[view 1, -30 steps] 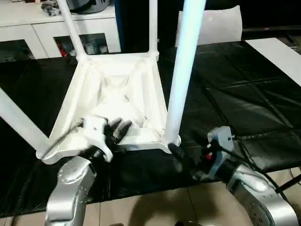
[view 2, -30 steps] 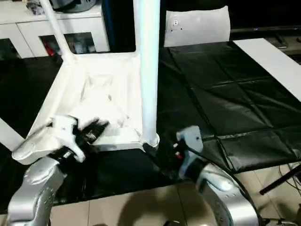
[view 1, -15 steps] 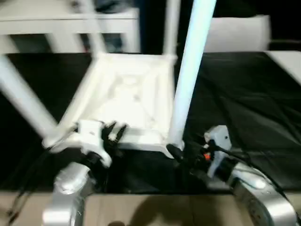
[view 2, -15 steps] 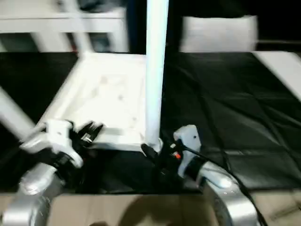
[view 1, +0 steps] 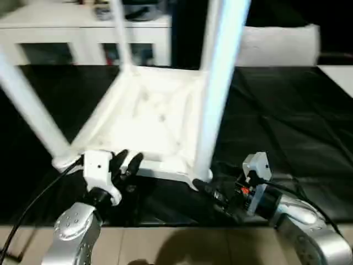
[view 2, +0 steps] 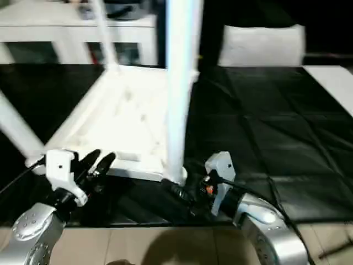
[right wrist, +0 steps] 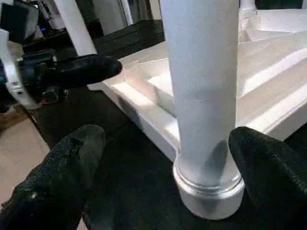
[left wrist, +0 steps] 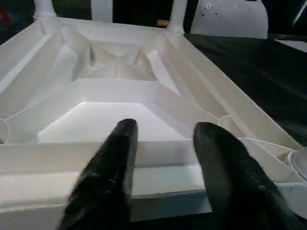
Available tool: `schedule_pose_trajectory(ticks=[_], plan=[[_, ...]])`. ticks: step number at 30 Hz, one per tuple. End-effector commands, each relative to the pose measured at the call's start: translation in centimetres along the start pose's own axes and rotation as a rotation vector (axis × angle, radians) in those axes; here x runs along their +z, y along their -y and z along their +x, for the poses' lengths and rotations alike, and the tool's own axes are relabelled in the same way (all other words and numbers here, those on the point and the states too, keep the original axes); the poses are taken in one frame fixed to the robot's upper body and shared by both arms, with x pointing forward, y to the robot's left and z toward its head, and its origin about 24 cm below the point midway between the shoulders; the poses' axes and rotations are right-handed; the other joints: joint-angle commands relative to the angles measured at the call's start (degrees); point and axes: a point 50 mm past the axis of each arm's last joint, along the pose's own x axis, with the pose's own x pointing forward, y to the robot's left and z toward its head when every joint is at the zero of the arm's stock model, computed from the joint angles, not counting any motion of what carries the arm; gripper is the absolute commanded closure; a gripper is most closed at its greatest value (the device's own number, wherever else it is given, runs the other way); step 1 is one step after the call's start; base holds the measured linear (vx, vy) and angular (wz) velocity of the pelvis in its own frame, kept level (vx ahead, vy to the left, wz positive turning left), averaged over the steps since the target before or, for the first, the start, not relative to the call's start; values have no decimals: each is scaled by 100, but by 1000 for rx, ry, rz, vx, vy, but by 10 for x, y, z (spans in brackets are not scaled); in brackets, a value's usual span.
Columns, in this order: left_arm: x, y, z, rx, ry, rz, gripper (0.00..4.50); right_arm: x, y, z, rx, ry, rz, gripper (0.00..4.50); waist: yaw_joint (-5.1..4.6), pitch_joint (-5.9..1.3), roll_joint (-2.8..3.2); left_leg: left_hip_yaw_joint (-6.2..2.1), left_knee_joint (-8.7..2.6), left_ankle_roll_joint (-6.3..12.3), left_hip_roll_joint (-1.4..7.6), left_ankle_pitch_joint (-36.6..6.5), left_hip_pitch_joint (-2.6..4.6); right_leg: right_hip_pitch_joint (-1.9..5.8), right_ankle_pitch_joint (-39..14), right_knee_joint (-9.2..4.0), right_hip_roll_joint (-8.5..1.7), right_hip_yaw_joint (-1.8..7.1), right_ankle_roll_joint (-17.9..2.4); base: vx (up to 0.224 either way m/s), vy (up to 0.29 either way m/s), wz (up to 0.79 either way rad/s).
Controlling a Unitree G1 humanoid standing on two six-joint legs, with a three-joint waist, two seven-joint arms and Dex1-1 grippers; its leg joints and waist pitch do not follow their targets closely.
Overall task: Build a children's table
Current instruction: Rotate leg to tighten, then flip table
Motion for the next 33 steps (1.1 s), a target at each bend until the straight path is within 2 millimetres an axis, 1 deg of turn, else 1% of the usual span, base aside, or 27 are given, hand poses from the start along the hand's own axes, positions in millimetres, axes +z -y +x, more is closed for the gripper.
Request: schedule_pose_trajectory(ticks=[1, 2, 3, 5, 7, 8, 9, 10, 11, 12, 14, 15, 17, 19, 20, 21, 22, 23, 24, 25, 26, 27, 28, 29, 31, 32, 33], plan=[[-2, -5, -3, 51, 1, 3, 211, 10, -3, 2, 51, 37, -24, 0, 1, -201, -20, -198, -519, 103, 448, -2150, 5, 89, -2489, -644, -629, 433, -345, 0, 0, 0], [-4, -8, -5, 78, -4, 13, 211, 13, -5, 3, 80, 52, -25, 0, -1, -193, -24, -195, -523, 126, 451, -2125, -1, 88, -2445, -638, -627, 435, -376, 0, 0, 0], [-6, -11, -7, 102, -5, 23, 196, 16, -6, 4, 104, 66, -27, 0, -1, -193, -27, -187, -517, 183, 447, -2071, -18, 96, -2403, -627, -621, 431, -408, 0, 0, 0], [-7, -13, -9, 125, -2, 27, 181, 18, -7, 6, 120, 77, -28, 0, 5, -196, -20, -183, -517, 210, 449, -1974, -27, 101, -2397, -622, -622, 432, -404, 0, 0, 0], [-11, -20, -15, 182, 1, 41, 176, 21, -5, 9, 126, 97, -33, 0, 29, -232, -18, -177, -499, 292, 459, -1639, -50, 126, -2015, -588, -620, 435, -481, 0, 0, 0], [-13, -23, -19, 211, 2, 48, 164, 23, -4, 11, 121, 107, -34, 0, 17, -232, -28, -170, -504, 315, 467, -1574, -64, 135, -1906, -577, -621, 438, -502, 0, 0, 0], [-14, -24, -21, 228, 3, 57, 164, 24, -2, 13, 117, 114, -32, 0, 20, -232, -52, -167, -502, 343, 467, -1514, -69, 137, -1830, -572, -617, 431, -529, 0, 0, 0], [-15, -26, -23, 240, 5, 65, 140, 25, -1, 14, 114, 119, -30, 0, 26, -238, -35, -140, -485, 377, 465, -1446, -40, 118, -1748, -565, -607, 434, -590, 0, 0, 0], [-15, -26, -23, 240, 5, 65, 140, 25, -1, 14, 114, 119, -30, 0, 33, -234, -34, -133, -484, 384, 468, -1433, -31, 114, -1735, -564, -608, 440, -601, 0, 0, 0], [-15, -26, -25, 255, 14, 73, 135, 27, 1, 16, 105, 132, -32, 0, 54, -242, -40, -132, -486, 388, 479, -1362, -35, 125, -1668, -540, -614, 440, -638, 0, 0, 0], [-15, -28, -29, 309, 50, 85, 126, 31, 6, 19, 81, 167, -22, 0, 59, -236, -72, -120, -498, 392, 495, -1354, -38, 125, -1637, -537, -610, 437, -663, 0, 0, 0], [-15, -29, -30, 325, 65, 81, 113, 32, 8, 20, 70, 176, -18, 0, 72, -239, -55, -117, -499, 381, 502, -1358, -27, 122, -1631, -529, -614, 437, -674, 0, 0, 0], [-17, -28, -31, 323, 72, 72, 97, 33, 11, 21, 43, 179, -21, 0, 99, -232, -64, -100, -511, 330, 516, -1388, -14, 114, -1642, -529, -610, 451, -665, 0, 0, 0], [-17, -28, -31, 323, 72, 72, 88, 33, 11, 21, 43, 179, -21, 0, 135, -229, -62, -84, -512, 252, 517, -1489, 25, 87, -1657, -535, -607, 477, -634, 0, 0, 0], [-20, -26, -31, 301, 67, 66, 63, 32, 15, 21, 2, 174, -37, 0, 141, -228, -64, -87, -518, 237, 516, -1494, 20, 88, -1669, -534, -610, 477, -620, 0, 0, 0], [-26, -26, -29, 272, 57, 62, 56, 32, 26, 22, -104, 169, -56, 0, 140, -225, -68, -82, -526, 220, 507, -1525, 15, 90, -1703, -533, -601, 473, -597, 0, 0, 0], [-27, -26, -28, 268, 56, 62, 52, 32, 27, 22, -119, 169, -59, 0, 126, -229, -49, -78, -529, 105, 480, -1664, 32, 72, -1871, -550, -595, 473, -522, 0, 0, 0], [-29, -27, -27, 259, 52, 62, 52, 32, 31, 22, -160, 170, -67, 0, 140, -236, -49, -84, -531, 90, 487, -1691, 40, 81, -1885, -551, -610, 481, -509, 0, 0, 0], [-29, -27, -27, 258, 52, 63, 32, 32, 32, 22, -166, 171, -68, 0, 144, -231, -50, -80, -533, 84, 493, -1712, 40, 75, -1864, -553, -610, 493, -495, 0, 0, 0], [-31, -31, -26, 253, 52, 80, 19, 33, 40, 22, -251, 173, -92, 0, 141, -229, -4, -85, -539, 48, 486, -1784, 45, 55, -1894, -568, -600, 486, -477, 0, 0, 0], [-31, -32, -26, 252, 52, 83, 19, 34, 42, 21, -278, 172, -103, 0, 132, -229, -20, -86, -543, 27, 482, -1824, 50, 61, -1912, -561, -601, 483, -477, 0, 0, 0], [-31, -32, -26, 252, 52, 83, 7, 34, 42, 21, -278, 172, -103, 0, 137, -234, -20, -94, -546, 8, 484, -1857, 53, 68, -1942, -554, -609, 483, -479, 0, 0, 0], [-32, -33, -25, 238, 59, 88, 3, 34, 47, 20, -324, 171, -115, 0, 138, -221, -11, -87, -546, -12, 490, -1920, 63, 54, -1936, -574, -610, 494, -496, 0, 0, 0], [-32, -32, -24, 193, 61, 94, 3, 35, 56, 17, -405, 167, -129, 0, 135, -226, -10, -89, -551, -22, 488, -1918, 57, 64, -1942, -559, -609, 493, -495, 0, 0, 0], [-33, -31, -22, 128, 62, 104, 3, 37, 69, 11, -529, 168, -148, 0, 135, -241, -21, -78, -548, -44, 479, -1901, 75, 50, -1976, -558, -602, 494, -494, 0, 0, 0], [-35, -31, -22, 110, 61, 101, 3, 38, 76, 7, -580, 172, -155, 0, 134, -236, -3, -76, -551, -68, 481, -1933, 89, 37, -1963, -553, -600, 501, -517, 0, 0, 0], [-36, -31, -22, 102, 59, 93, 3, 40, 80, 5, -610, 176, -160, 0, 151, -242, -5, -69, -543, -78, 487, -1912, 105, 30, -1917, -559, -608, 509, -525, 0, 0, 0]])
